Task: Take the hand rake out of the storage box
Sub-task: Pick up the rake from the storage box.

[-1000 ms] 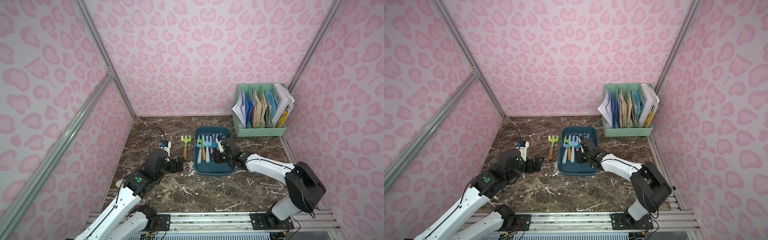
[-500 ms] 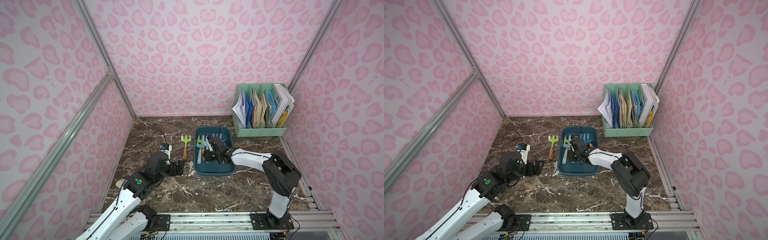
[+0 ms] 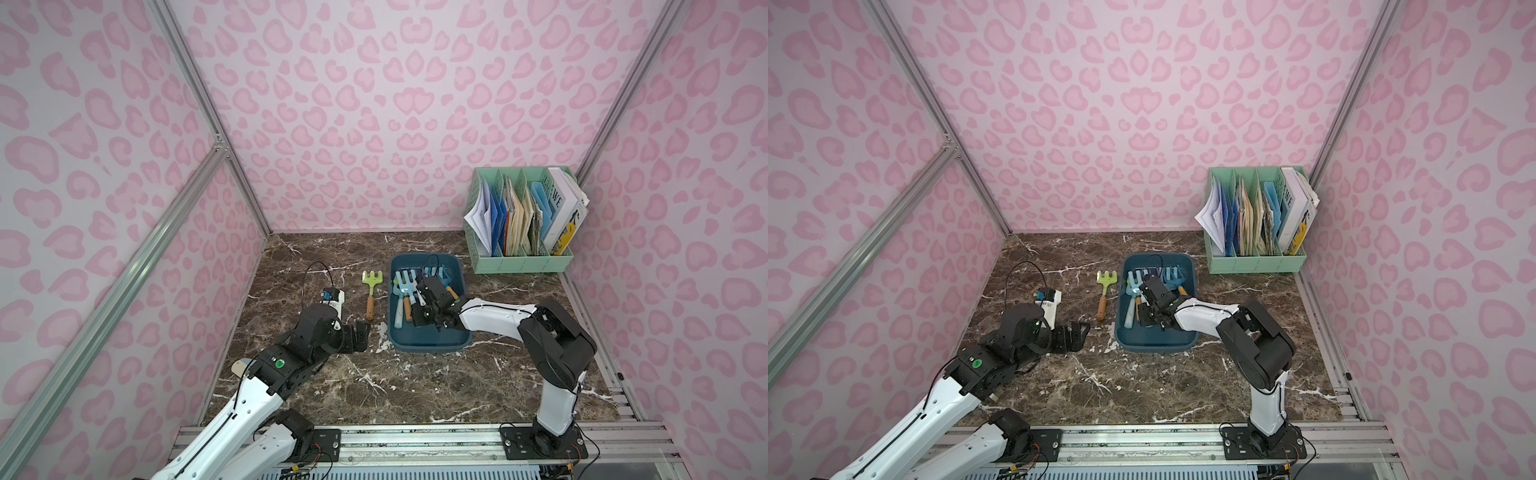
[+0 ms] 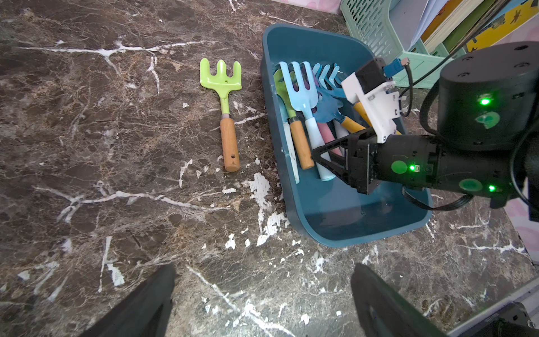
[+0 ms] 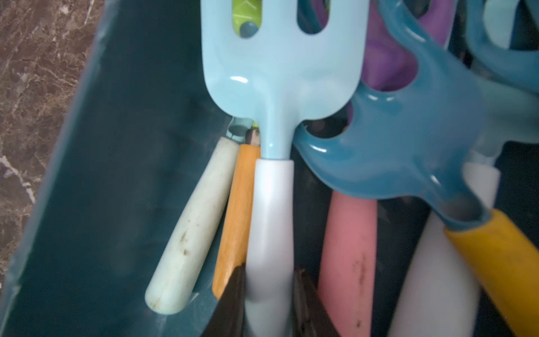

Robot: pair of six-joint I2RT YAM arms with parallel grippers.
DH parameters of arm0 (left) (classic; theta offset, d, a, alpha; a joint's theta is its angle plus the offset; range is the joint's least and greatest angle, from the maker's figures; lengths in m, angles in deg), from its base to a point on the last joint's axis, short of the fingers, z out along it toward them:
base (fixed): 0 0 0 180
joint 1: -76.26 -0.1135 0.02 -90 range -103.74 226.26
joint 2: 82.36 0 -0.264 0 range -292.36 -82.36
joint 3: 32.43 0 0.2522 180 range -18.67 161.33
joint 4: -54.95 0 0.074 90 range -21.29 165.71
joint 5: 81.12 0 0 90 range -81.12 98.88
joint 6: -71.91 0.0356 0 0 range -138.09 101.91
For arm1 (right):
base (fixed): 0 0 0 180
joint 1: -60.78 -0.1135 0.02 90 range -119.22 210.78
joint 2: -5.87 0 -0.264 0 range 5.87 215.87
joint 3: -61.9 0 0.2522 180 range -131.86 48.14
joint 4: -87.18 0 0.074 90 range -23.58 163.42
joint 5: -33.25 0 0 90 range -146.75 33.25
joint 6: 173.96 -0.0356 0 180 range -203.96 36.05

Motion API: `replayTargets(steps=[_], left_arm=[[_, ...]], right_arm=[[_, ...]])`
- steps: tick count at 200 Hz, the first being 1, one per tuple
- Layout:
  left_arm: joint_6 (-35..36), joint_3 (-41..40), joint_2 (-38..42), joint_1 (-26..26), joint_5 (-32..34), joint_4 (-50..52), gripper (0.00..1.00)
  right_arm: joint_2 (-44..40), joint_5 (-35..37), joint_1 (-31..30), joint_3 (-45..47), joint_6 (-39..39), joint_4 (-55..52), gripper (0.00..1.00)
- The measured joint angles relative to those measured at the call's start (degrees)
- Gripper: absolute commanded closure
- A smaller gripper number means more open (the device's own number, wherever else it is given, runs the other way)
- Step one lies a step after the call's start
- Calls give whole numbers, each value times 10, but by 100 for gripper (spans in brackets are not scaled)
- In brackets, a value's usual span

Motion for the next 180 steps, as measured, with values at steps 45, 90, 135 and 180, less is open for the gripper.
replayTargets(steps=[45, 90, 135, 180], left_arm=[[-5, 26, -24, 0, -32, 0, 4], [-16, 49, -48, 0, -72, -1, 1], [-20, 71, -59, 0, -136, -14, 2], [-19, 83, -82, 0, -213, -55, 9]], right_arm=[[-50, 11, 1, 28, 0, 0, 85], [-138, 23, 7, 63, 10, 5, 85], [-224, -39, 39, 89, 31, 9, 85], [-292, -178, 77, 100, 56, 13, 85]])
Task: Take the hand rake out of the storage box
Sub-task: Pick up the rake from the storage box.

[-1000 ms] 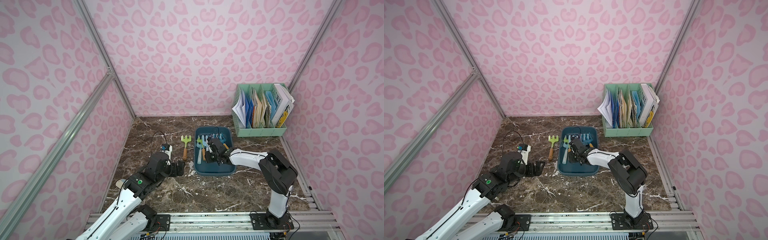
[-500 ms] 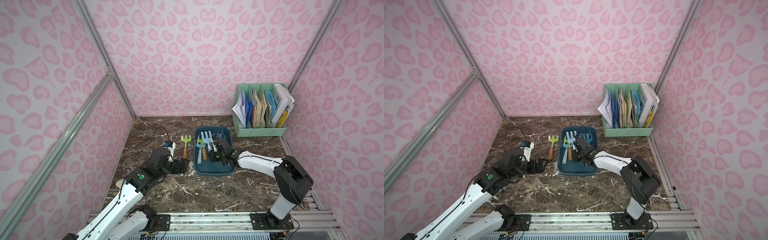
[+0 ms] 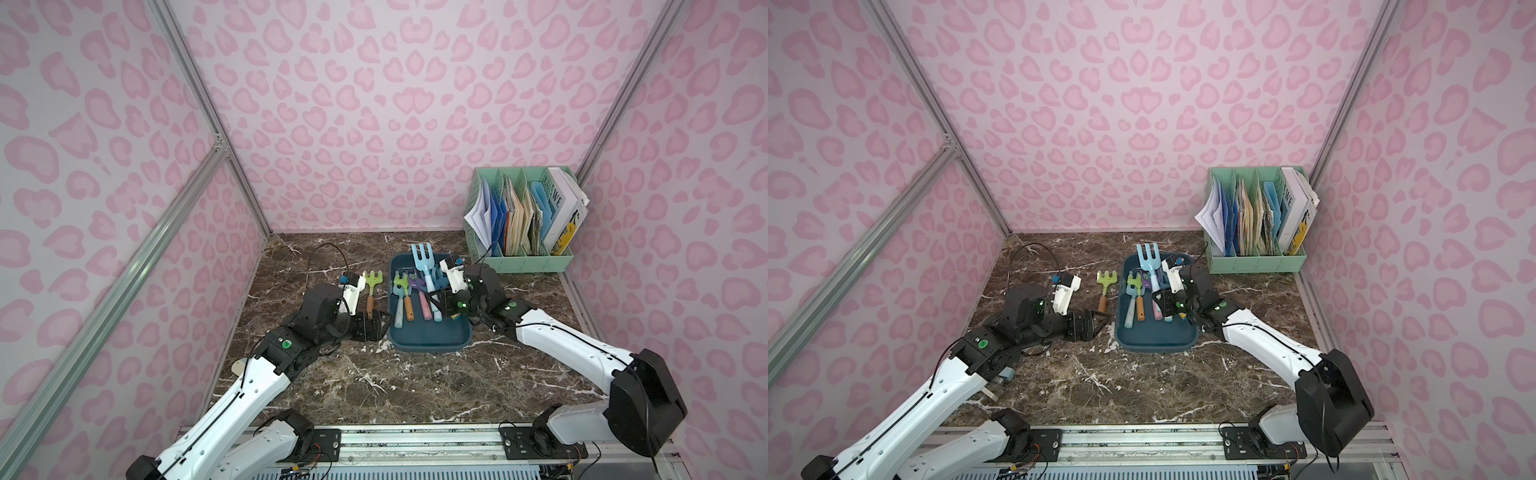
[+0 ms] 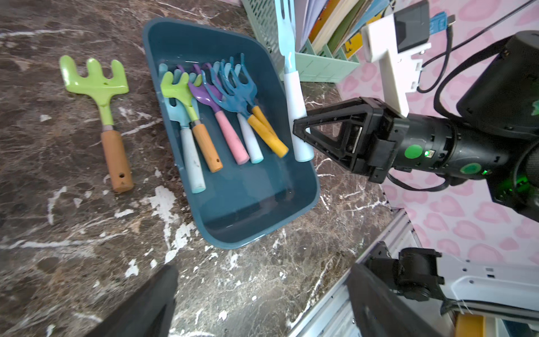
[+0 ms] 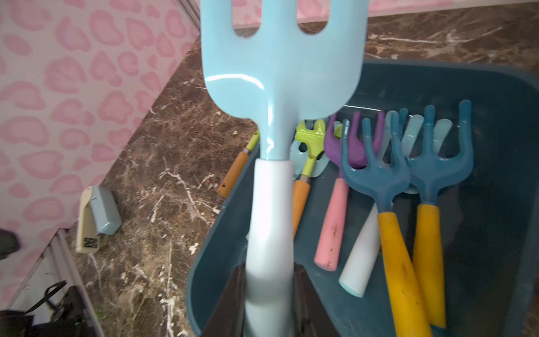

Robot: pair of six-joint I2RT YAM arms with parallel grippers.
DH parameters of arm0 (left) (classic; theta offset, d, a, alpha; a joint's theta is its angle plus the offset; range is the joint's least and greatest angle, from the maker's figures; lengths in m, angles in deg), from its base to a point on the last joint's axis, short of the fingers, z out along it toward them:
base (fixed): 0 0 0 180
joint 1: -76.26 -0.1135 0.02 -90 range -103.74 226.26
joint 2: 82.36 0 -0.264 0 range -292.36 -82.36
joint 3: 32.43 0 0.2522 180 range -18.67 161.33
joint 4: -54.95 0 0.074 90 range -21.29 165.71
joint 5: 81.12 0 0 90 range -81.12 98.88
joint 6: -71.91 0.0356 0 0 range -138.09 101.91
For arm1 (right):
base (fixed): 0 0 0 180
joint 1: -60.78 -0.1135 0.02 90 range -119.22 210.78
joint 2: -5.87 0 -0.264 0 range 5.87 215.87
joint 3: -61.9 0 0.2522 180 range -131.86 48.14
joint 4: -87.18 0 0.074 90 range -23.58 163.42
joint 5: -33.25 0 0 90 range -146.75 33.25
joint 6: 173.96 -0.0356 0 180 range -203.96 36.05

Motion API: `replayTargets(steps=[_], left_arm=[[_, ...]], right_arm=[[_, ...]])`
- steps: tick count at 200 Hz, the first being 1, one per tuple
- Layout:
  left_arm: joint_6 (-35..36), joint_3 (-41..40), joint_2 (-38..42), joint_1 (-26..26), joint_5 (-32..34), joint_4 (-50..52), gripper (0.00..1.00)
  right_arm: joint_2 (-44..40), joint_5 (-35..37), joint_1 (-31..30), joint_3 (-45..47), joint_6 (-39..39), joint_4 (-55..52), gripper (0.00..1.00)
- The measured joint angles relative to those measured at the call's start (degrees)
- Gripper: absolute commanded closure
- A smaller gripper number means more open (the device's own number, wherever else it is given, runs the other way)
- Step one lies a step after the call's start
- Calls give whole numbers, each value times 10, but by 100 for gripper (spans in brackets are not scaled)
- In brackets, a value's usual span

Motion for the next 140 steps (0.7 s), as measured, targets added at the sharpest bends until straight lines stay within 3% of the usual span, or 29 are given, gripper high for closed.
replayTargets(steps=[71, 140], left_arm=[[0, -7, 6, 0, -78, -82, 16], [-24, -40, 61, 2, -115, -193, 30]], right_arm=[[-82, -205, -41, 3, 8, 43, 84], [-87, -282, -80, 11, -24, 111, 84]])
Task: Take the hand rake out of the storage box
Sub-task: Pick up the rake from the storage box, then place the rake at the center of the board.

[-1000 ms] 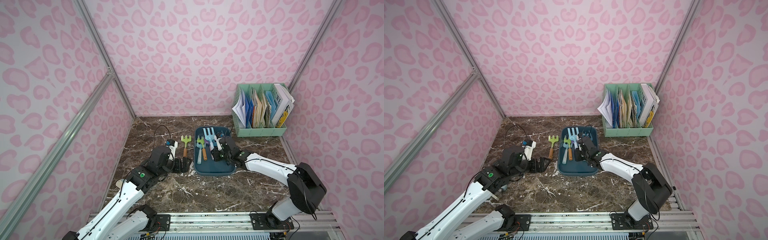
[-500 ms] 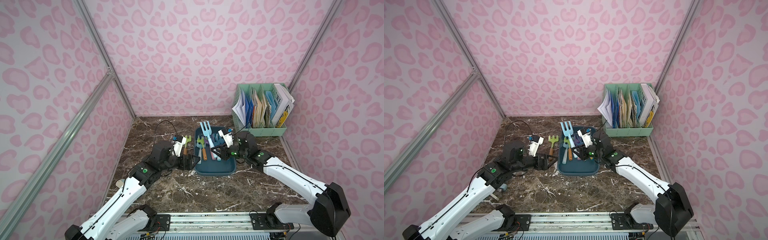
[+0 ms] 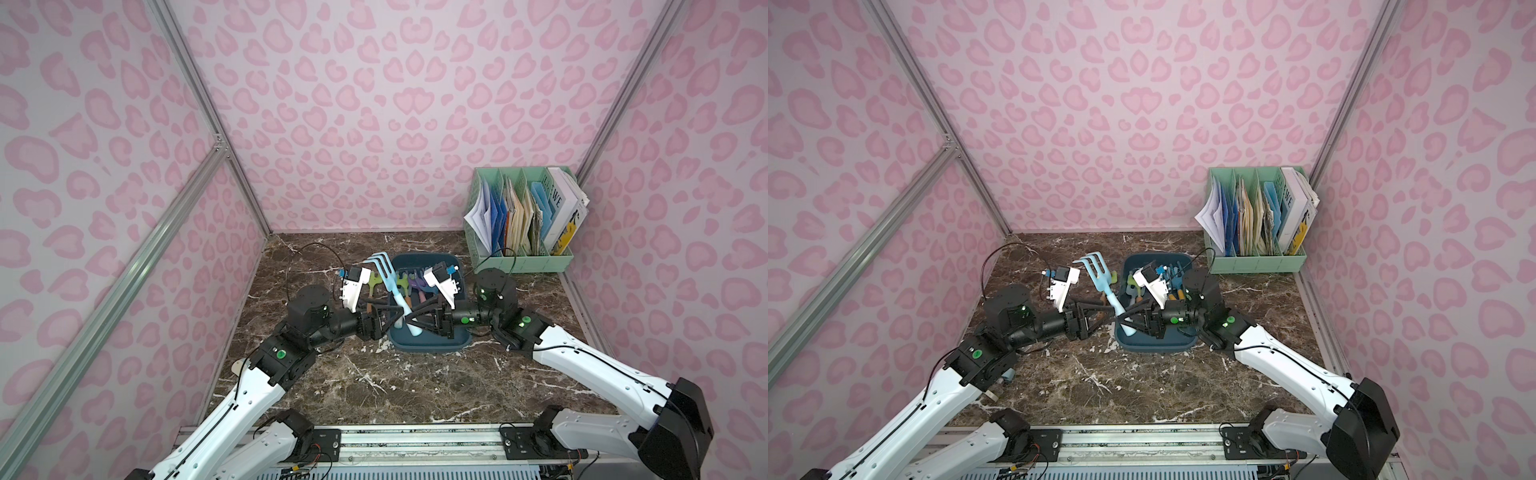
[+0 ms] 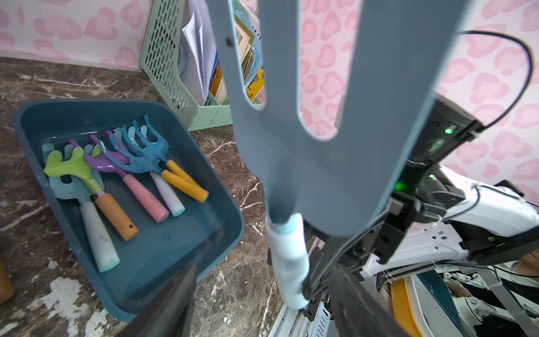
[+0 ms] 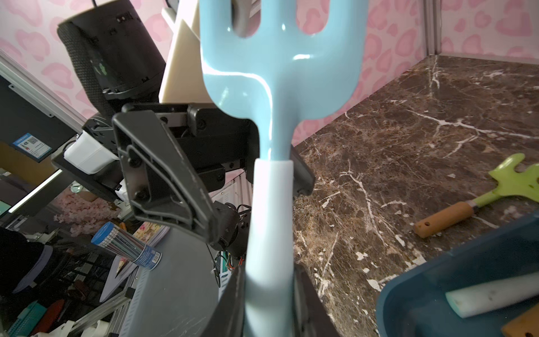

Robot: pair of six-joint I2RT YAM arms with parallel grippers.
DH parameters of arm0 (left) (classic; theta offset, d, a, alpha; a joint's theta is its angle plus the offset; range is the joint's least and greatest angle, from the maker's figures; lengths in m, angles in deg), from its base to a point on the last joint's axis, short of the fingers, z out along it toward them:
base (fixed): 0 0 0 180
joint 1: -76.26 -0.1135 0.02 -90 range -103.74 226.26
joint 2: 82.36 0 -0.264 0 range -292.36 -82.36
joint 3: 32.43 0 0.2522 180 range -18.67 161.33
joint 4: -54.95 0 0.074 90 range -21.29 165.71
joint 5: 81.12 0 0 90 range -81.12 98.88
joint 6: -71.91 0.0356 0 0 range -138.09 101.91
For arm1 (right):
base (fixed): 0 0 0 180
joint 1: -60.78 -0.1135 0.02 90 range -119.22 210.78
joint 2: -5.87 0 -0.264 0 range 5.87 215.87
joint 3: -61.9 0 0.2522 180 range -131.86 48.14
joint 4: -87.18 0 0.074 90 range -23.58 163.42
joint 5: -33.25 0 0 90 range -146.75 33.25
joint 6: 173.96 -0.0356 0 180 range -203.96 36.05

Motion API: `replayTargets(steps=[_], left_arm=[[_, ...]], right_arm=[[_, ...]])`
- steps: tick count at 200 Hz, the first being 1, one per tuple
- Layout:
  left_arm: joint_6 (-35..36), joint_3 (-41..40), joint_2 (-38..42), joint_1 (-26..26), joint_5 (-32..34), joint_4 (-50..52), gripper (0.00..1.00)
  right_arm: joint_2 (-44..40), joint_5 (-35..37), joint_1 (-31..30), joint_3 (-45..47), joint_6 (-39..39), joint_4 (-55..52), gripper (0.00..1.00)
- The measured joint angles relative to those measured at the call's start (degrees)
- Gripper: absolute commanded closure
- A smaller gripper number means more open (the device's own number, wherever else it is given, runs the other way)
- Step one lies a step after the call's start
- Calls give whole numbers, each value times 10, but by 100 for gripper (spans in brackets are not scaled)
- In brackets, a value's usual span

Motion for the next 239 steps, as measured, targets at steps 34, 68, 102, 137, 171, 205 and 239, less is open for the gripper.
replayTargets(steps=[34, 68, 102, 137, 171, 205, 239], left_arm=[[-7, -23, 31, 6, -5, -50, 34], [-28, -45, 40, 12, -9, -108, 36], [-46, -50, 41, 17, -13, -144, 45], [-46, -50, 61, 21, -13, -150, 55], [-46, -51, 76, 21, -13, -150, 53], [-46, -51, 76, 22, -22, -151, 53], [-46, -54, 73, 23, -30, -152, 64]], right_arm=[[-7, -23, -5, 9, -21, 41, 84], [-5, -37, -16, 15, -52, 90, 84], [10, -45, -38, 7, -63, 112, 84], [10, -50, -43, 6, -64, 127, 83], [3, -49, -42, 6, -69, 132, 83], [1, -50, -41, 7, -82, 148, 83], [-1, -51, -41, 8, -91, 160, 83]])
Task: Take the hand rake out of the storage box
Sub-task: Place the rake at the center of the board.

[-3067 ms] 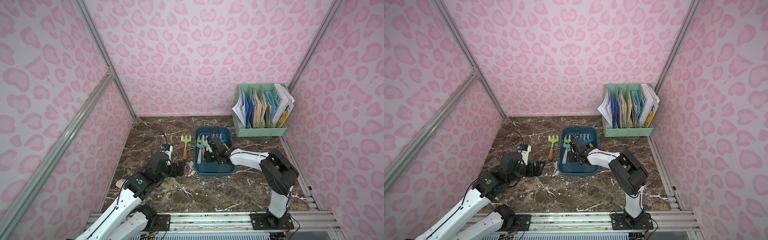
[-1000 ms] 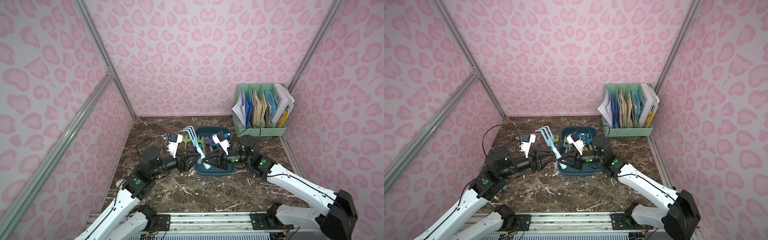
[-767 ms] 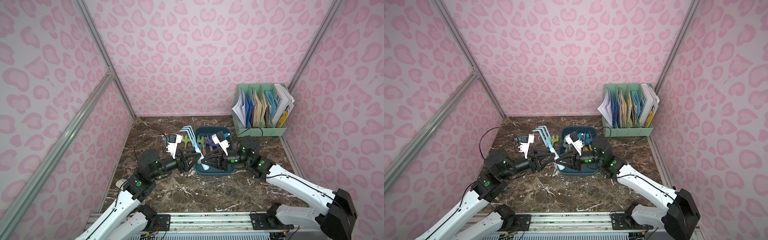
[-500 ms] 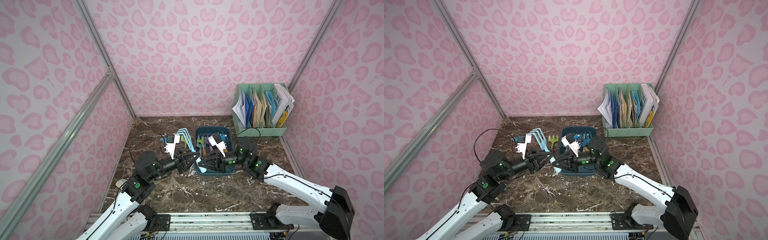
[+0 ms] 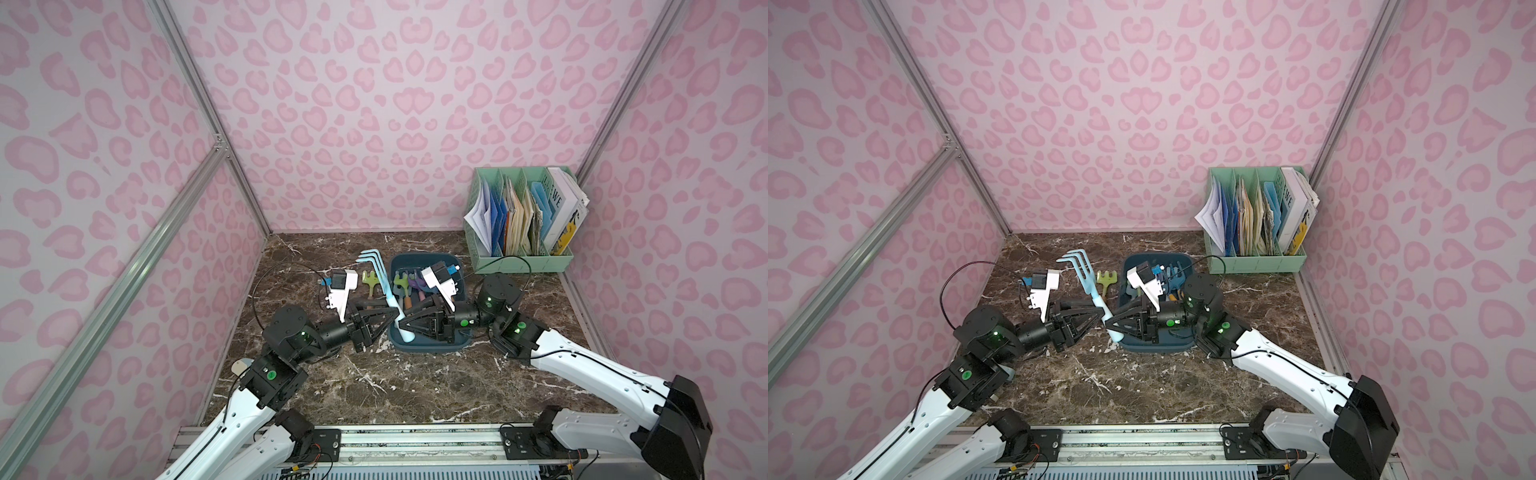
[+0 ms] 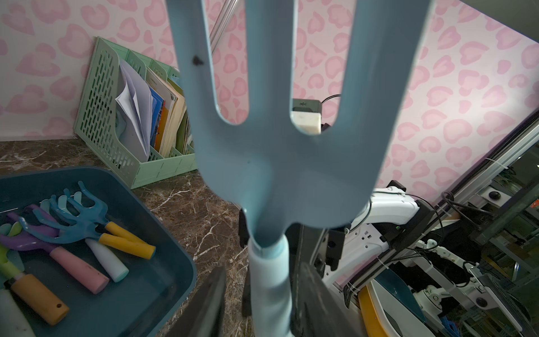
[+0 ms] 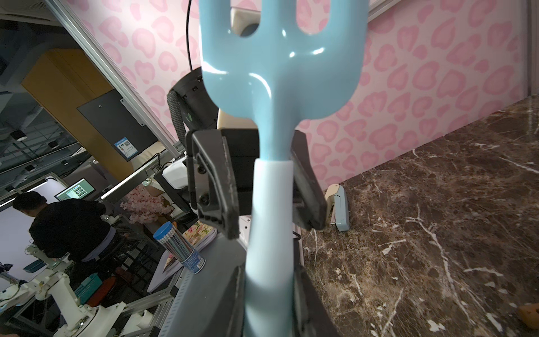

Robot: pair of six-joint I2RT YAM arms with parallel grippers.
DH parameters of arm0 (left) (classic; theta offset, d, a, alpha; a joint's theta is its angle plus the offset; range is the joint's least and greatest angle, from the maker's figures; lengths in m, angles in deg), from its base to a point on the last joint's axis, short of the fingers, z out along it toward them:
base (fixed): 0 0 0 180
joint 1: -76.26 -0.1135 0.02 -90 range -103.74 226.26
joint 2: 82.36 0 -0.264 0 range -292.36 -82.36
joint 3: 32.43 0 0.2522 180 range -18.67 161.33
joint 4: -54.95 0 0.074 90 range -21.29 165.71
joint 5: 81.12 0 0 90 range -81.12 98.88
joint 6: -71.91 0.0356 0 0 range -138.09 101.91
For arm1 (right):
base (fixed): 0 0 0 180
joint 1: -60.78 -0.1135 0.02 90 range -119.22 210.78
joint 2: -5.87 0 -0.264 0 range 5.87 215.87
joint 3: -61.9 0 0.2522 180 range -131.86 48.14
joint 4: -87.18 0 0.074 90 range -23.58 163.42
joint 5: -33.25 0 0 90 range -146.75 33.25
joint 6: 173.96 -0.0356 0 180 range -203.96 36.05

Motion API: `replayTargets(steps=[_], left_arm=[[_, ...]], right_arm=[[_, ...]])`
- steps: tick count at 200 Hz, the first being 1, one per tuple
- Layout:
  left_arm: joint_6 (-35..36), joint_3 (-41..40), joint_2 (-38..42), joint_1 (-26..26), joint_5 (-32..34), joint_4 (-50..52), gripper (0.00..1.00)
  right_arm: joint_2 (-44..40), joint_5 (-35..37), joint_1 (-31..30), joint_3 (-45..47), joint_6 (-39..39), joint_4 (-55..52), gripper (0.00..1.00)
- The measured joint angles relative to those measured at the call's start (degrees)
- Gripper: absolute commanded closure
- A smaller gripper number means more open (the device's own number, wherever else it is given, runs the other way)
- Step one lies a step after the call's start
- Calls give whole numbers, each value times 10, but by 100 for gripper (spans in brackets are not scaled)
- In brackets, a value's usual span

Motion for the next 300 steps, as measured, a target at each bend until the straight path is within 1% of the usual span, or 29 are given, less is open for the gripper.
replayTargets(steps=[37, 83, 96, 135, 147, 166, 192, 208, 216, 246, 257, 269, 300], left_arm=[[0, 0, 8, 0, -5, -3, 69], [0, -2, 11, 0, -4, -3, 62], [0, -2, 8, 0, -5, -5, 62], [-3, -2, 4, 1, -10, -14, 71], [-4, -2, 5, 1, -13, -16, 77], [-16, -2, 8, 2, -13, -16, 85], [-16, -2, 11, 2, -12, -11, 89], [-6, 3, 12, 1, -6, 7, 91], [1, 9, 12, 1, 2, 21, 92], [37, 40, 12, 1, 26, 96, 92], [50, 51, 11, 1, 37, 125, 92], [66, 66, 7, 1, 54, 162, 93], [108, 110, -16, 1, 100, 252, 94]], right_arm=[[-1, -1, -1, 0, -6, 4, 83], [7, -2, -11, 0, -6, 10, 83], [7, -2, -13, 0, -6, 12, 83], [5, -3, -14, 0, -6, 12, 82], [3, -2, -14, 0, -6, 11, 82], [2, -2, -14, 0, 4, 10, 75], [-5, 8, -14, 0, 15, -4, 67], [-12, 21, -12, 0, 16, -22, 60], [-17, 30, -10, 0, 20, -32, 54], [-42, 65, 7, 5, 37, -71, 21], [-52, 86, 13, 7, 44, -90, 14], [-65, 114, 20, 7, 50, -115, 12], [-92, 176, 45, 7, 69, -170, 11]])
